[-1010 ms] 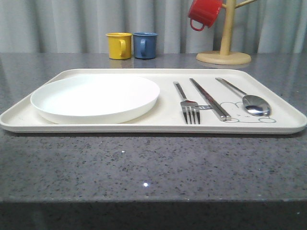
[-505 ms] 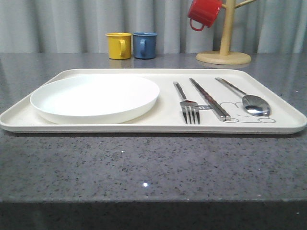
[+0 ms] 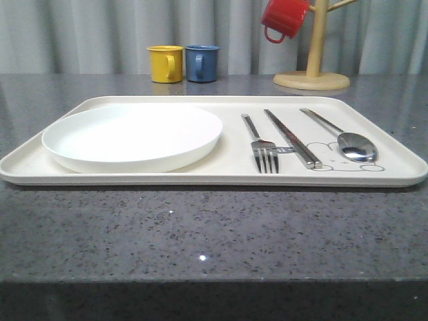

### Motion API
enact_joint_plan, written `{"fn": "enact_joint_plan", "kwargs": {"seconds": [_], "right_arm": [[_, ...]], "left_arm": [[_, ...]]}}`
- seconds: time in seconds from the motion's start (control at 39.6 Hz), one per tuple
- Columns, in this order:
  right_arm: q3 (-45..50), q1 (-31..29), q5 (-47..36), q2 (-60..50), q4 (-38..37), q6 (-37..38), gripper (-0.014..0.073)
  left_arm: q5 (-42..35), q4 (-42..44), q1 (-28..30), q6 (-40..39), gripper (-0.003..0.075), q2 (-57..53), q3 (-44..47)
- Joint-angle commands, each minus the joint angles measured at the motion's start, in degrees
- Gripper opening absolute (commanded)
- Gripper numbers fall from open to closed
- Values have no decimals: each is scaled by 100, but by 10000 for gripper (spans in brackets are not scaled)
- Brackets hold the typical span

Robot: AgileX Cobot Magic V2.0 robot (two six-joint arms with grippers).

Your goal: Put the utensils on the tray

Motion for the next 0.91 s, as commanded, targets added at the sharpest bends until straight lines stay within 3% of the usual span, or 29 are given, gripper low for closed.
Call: {"fn": "enact_joint_plan", "kwargs": {"seconds": [0.0,0.56,0.68,0.88], "right_arm": [[-118,13,-414,41,-20,-83,-69],[-118,13,-415,41,-20,-83,-69],[-118,13,-411,41,-20,-83,-69],[-118,13,-405,41,-20,-83,-69]], "left_arm": [[-379,-28,-42,-48,-18,-28,-149],[-460,-47,-13,-48,-18,-160,-94],[-936,148,532,-24,-18,-449,275],[-2505,217,1823,-24,-18,-1360,1595]]}}
